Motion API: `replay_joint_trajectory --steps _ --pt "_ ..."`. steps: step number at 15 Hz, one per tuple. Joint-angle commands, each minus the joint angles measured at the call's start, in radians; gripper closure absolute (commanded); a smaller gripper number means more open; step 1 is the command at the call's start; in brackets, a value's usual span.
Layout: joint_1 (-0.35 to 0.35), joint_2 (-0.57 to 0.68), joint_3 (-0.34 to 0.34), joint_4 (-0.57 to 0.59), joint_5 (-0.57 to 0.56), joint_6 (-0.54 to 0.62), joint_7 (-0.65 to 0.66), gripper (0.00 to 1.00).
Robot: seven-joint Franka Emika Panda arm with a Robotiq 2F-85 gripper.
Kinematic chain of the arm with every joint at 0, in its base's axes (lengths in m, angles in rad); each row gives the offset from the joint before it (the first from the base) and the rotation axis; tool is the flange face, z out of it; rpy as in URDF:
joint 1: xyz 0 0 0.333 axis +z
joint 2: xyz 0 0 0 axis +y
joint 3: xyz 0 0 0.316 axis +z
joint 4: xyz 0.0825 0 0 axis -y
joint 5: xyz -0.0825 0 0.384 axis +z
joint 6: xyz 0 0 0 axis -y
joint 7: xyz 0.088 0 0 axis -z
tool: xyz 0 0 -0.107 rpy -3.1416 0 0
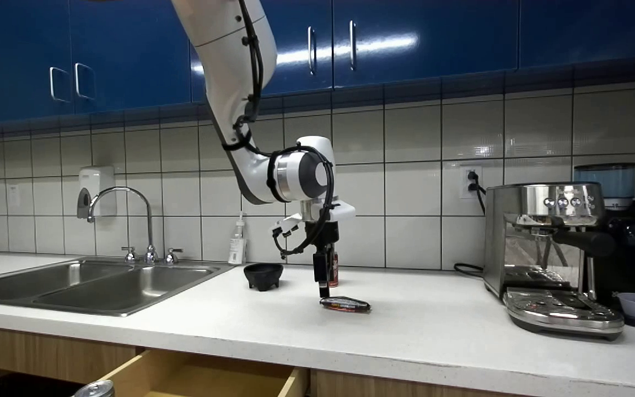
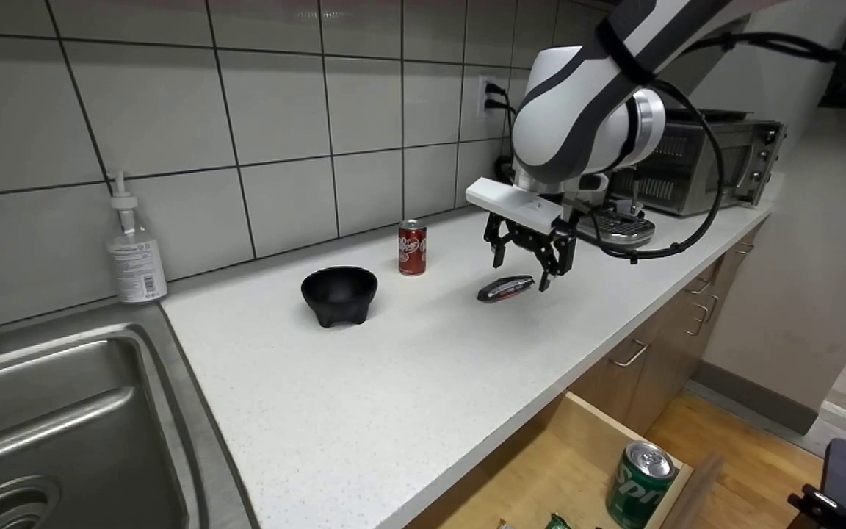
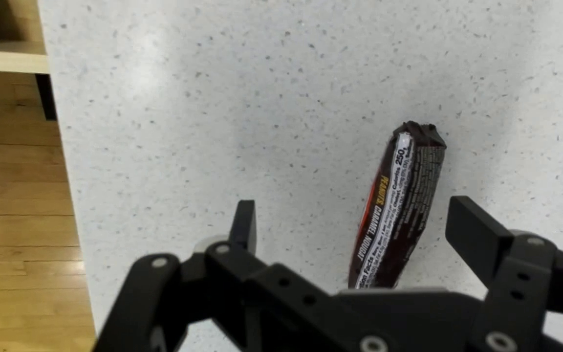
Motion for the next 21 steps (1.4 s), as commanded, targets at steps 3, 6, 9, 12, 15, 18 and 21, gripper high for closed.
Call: replay_joint_trajectory --steps 3,6,9,12,15,18,21 --pt "-0.008 0.120 -0.017 0.179 0.037 -0.095 -0.032 0.00" --pt "-0.010 0.165 -0.023 0.238 0.043 -0.121 -0.029 0.00" --pt "-0.011 0.199 -0.026 0.280 0.048 -0.145 -0.028 0.00" --pt "-0.013 0.224 -0.023 0.307 0.058 -0.163 -0.028 0.00" --pt "-0.014 0.242 -0.023 0.322 0.064 -0.178 -0.028 0.00" --pt "-0.015 0.251 -0.024 0.330 0.071 -0.183 -0.027 0.00" --pt "-0.016 0.255 -0.025 0.335 0.078 -0.183 -0.024 0.26"
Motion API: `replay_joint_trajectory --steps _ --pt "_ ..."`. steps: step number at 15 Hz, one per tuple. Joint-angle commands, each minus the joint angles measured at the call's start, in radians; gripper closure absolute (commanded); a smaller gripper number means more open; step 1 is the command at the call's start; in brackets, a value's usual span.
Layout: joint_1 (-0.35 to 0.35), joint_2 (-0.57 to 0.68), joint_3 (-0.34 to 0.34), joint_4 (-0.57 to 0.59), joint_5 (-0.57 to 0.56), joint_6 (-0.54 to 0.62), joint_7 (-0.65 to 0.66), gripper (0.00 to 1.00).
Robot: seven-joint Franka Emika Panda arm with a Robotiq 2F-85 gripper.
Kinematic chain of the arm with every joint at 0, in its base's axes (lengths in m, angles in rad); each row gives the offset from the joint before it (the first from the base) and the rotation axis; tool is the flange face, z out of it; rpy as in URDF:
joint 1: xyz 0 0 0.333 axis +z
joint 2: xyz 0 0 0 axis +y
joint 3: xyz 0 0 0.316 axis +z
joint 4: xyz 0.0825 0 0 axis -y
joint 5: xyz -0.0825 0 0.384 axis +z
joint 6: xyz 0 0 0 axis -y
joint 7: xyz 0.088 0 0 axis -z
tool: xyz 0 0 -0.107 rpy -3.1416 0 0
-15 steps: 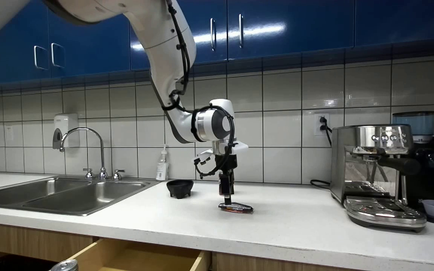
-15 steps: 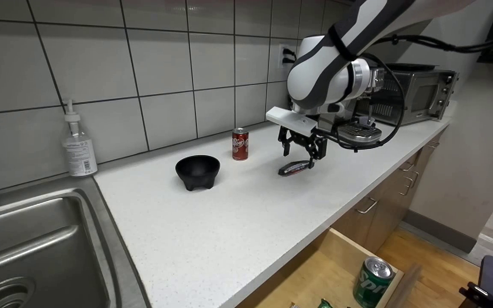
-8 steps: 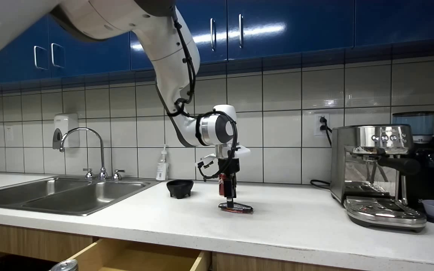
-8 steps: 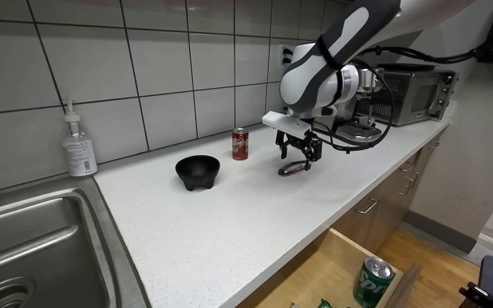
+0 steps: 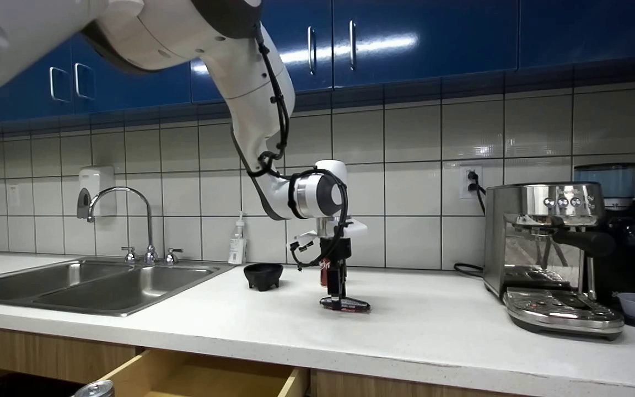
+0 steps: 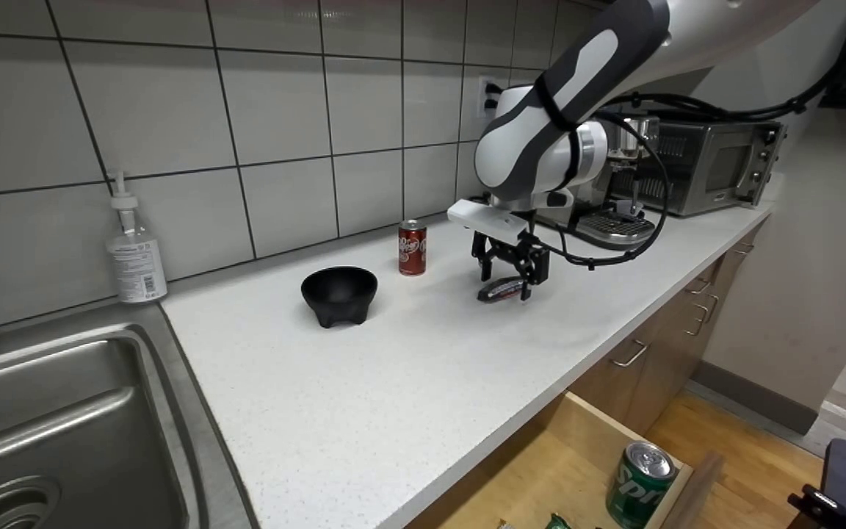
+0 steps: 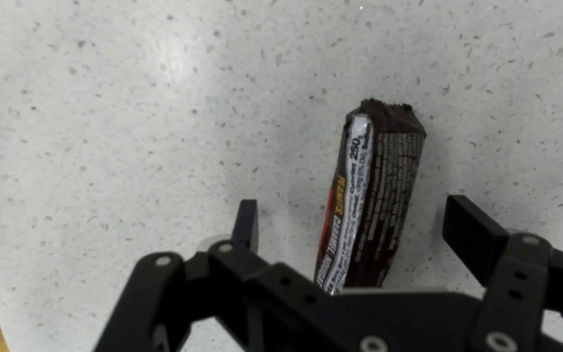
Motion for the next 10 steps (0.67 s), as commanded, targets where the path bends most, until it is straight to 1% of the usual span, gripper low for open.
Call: replay_joint_trajectory --steps 1,7,9,10 --pt "-0.010 0.013 0.000 0.043 0.024 -0.037 -0.020 0.35" --pt "-0.008 0.003 -0.004 0.044 0.021 -0.031 -0.021 0.82" --pt "-0.008 -0.009 -0.006 0.031 0.023 -0.022 -0.020 0.95" --pt "-0.007 -0.011 -0.008 0.027 0.020 -0.020 -0.019 1.00"
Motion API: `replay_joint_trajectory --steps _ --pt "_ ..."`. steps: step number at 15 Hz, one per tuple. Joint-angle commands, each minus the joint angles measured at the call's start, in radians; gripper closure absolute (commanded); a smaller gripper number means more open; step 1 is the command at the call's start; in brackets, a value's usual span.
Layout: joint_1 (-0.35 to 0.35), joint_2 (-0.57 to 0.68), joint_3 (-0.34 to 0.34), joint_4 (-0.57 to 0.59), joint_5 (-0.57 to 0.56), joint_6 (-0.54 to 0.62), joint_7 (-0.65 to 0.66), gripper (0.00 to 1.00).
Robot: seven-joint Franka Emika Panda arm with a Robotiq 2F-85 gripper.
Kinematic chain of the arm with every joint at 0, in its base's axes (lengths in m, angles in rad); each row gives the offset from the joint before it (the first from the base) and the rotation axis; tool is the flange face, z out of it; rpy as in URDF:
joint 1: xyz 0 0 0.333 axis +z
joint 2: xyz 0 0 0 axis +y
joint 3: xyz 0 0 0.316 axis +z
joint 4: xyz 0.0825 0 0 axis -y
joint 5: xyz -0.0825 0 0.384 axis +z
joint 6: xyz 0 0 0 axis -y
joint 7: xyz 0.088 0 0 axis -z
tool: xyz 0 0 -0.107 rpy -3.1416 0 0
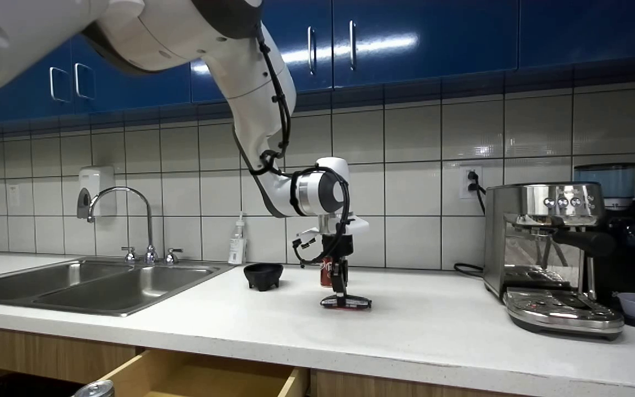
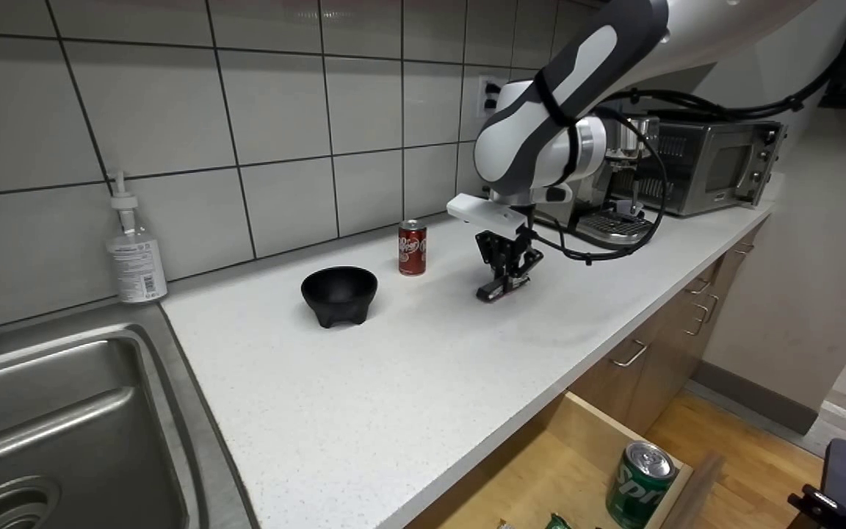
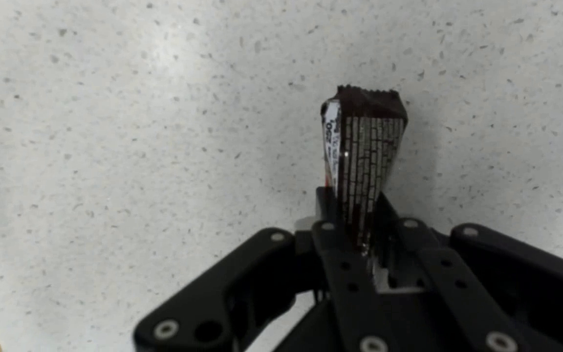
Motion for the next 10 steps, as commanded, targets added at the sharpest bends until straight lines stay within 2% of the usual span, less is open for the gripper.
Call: replay_joint_trajectory --steps 1,2,10 --pt "-0.007 -0.014 -0.005 0.003 0.017 -0.020 -0.019 1.00" --pt "-0.008 -0.015 -0.005 0.000 0.019 -0.021 -0.020 0.96" --pt "0.007 -0.099 -0.012 -0.083 0.007 0.011 -0.025 0.96"
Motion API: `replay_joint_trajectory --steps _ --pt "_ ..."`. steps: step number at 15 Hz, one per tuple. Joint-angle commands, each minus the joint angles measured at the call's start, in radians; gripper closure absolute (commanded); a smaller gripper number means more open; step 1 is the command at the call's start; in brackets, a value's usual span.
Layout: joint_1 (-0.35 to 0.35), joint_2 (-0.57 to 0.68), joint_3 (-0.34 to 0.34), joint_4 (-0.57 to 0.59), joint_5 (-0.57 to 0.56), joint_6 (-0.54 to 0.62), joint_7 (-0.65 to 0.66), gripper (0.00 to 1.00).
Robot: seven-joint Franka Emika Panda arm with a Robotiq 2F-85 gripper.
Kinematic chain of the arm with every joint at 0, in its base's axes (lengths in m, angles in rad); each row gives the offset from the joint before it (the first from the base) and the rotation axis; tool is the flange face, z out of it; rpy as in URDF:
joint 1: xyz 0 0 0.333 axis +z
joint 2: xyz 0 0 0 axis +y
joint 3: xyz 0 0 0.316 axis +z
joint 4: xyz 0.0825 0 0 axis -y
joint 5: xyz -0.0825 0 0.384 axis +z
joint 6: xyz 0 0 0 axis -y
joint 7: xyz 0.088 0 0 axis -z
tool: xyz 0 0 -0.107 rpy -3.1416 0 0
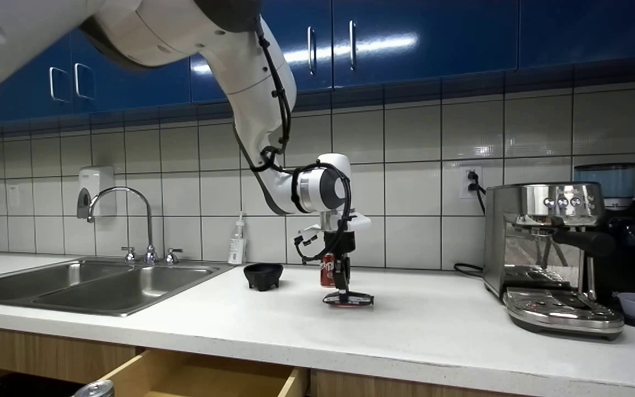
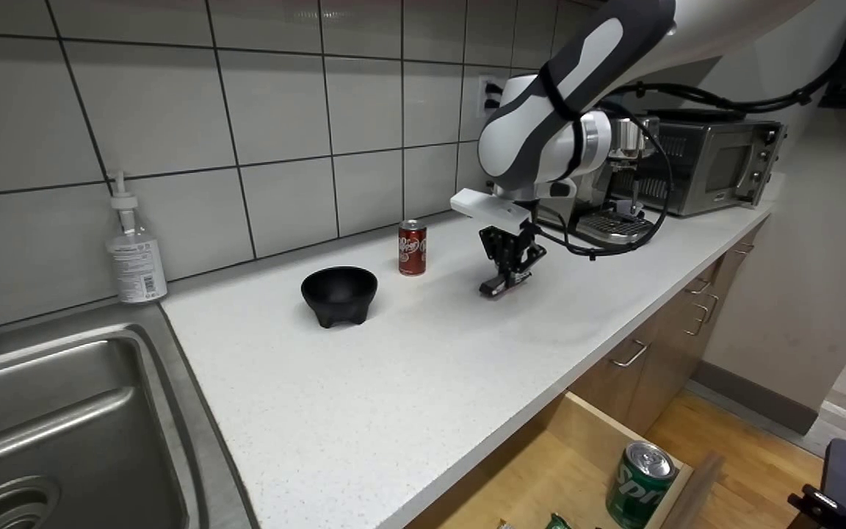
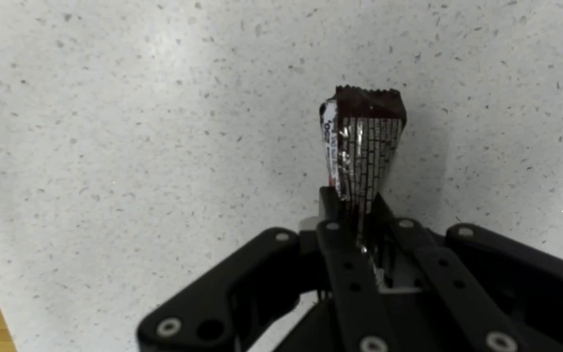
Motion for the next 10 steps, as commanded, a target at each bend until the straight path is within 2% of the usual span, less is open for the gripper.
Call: replay_joint_trajectory --steps 1,4,10 --pt "0.009 -0.101 -0.003 -0.092 0.006 0.016 -0.025 0.96" --pt "0.018 -0.167 -0.003 -0.159 0.001 0.028 -0.023 0.96" --pt "0.056 -0.324 0.004 -0.367 -0.017 0.047 -0.008 0.96"
